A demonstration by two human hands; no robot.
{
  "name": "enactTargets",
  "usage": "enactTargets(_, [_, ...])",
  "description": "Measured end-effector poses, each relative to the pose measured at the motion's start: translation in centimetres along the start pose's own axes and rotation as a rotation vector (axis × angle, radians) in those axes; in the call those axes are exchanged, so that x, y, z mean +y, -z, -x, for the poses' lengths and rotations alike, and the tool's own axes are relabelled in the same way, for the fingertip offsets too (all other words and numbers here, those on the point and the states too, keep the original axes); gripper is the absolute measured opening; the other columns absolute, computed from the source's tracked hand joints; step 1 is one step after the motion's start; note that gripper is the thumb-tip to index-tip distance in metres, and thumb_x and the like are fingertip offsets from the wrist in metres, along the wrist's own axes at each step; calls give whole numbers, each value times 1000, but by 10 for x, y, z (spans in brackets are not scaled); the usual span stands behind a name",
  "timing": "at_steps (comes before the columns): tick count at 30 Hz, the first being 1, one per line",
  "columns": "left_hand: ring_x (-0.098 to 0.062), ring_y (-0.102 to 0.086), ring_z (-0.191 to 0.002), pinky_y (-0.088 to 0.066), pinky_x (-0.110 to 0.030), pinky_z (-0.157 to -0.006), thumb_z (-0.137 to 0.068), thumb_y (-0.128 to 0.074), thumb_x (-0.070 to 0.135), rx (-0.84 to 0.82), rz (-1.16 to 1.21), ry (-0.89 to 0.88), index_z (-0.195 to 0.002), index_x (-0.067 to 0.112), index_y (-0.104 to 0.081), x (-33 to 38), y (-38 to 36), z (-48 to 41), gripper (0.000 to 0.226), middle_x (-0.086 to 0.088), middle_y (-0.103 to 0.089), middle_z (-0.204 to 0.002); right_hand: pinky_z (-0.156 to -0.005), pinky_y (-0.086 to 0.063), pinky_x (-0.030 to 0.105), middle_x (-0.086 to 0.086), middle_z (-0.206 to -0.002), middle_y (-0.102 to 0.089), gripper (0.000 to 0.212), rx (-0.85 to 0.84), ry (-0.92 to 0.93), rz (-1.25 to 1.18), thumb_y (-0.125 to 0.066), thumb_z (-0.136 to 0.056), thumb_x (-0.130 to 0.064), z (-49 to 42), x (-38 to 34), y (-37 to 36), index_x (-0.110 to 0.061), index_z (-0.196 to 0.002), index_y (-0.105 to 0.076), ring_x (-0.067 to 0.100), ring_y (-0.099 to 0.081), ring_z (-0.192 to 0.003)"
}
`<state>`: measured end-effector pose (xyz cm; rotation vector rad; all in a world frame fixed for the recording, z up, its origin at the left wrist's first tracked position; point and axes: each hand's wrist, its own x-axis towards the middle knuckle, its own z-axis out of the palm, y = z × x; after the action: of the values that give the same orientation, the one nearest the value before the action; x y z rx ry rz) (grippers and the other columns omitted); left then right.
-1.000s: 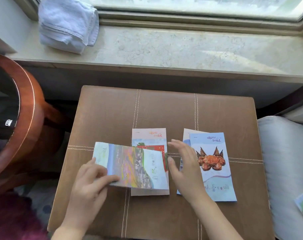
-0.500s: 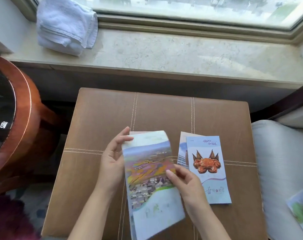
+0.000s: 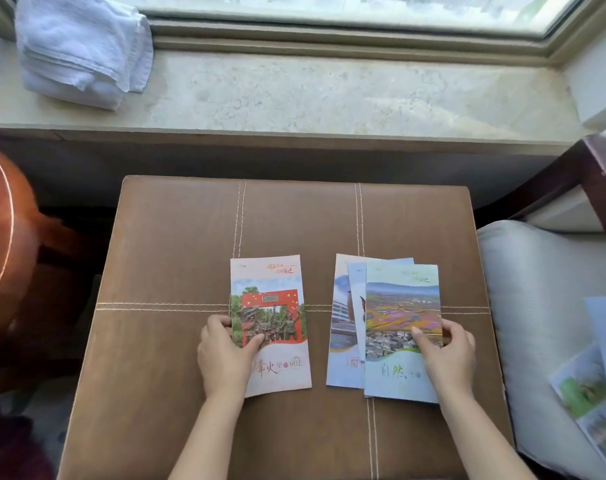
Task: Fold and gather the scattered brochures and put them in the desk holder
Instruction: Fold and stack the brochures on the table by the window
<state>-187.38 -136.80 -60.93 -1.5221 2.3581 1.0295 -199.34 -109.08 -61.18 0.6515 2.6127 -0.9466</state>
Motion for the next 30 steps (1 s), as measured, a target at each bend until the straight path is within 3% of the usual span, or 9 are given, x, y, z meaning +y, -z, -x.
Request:
enactTargets(4, [-10, -70, -67, -51, -33, -60, -83, -72, 24, -200, 245, -68, -79, 20, -69, -12, 14, -4, 6, -1, -74, -71, -83, -45, 39, 10, -120, -55, 64, -41, -41, -2, -84, -68, -26, 7, -11, -11, -14, -120, -49, 30, -55, -105])
enactTargets(7, [-17, -71, -68, -53, -37, -65, -85, -69, 18, -290, 489, -26, -76, 14, -73, -14, 26, -5, 11, -7, -76, -74, -86, -46, 41, 11, -118, -59, 65, -82, -34, 25, -85, -67, -24, 11, -16, -17, -12, -119, -47, 32, -55, -109])
enactTargets(11, [-11, -67, -59, -51, -18, -54, -86, -67, 19, -422, 625, -39, -73, 18, -74, 2, 31, 4, 15, -2, -73, -66, -95, -42, 42, 13, -123, -52, 60, -49, 4, 109, -83, -69, -25, 22, -23, -26, -9, -117, -50, 33, -46, -117])
enactTargets(15, [-11, -73, -70, -56, -19, -59, -87, -65, 3, -538, 641, -99, -93, 17, -69, 41, 1, 22, 15, -3, -78, -81, -80, -43, 34, 9, -119, -47, 44, -35, -17, 21, -76, -77, -28, 30, -27, -31, -12, -111, -54, 26, -52, -97])
enactTargets(17, [-8, -72, -76, -54, -18, -63, -86, -66, 4, -508, 575, -139, -94, 16, -66, 53, -23, 33, 14, -2, -76, -85, -78, -41, 33, 6, -117, -50, 31, -28, -99, -99, -65, -86, -34, 28, -27, -30, -14, -109, -57, 20, -52, -90])
enactTargets(20, [-10, -61, -92, -45, -18, -72, -86, -67, 15, -310, 283, -199, -98, 19, -61, 58, -55, 46, 14, 5, -62, -99, -80, -43, 36, 2, -104, -59, 27, -60, -217, -235, -49, -93, -43, 24, -23, -25, -18, -101, -57, 20, -54, -93])
enactTargets(23, [-18, -40, -115, -35, -23, -92, -83, -68, 19, -170, 67, -244, -124, 19, -50, 61, -76, 59, 45, 3, -42, -119, -77, -42, 34, -2, -90, -58, 32, -97, -196, -174, -53, -91, -46, 23, -24, -25, -15, -98, -55, 22, -56, -97])
enactTargets(27, [-26, -32, -123, -27, -24, -95, -80, -68, 18, -210, 163, -85, -143, 21, -28, 73, -90, 69, 75, -4, -29, -134, -72, -46, 33, 9, -106, -64, 40, -190, -199, -96, -65, -81, -47, 21, -28, -30, -10, -96, -60, 22, -58, -93])
enactTargets(30, [-29, -33, -125, -30, -30, -95, -80, -66, 20, -240, 188, 13, -140, 21, -32, 78, -91, 58, 69, -7, -33, -137, -94, -46, 42, 11, -120, -55, 48, -245, -225, -11, -71, -76, -45, 19, -30, -34, -10, -108, -58, 30, -51, -115])
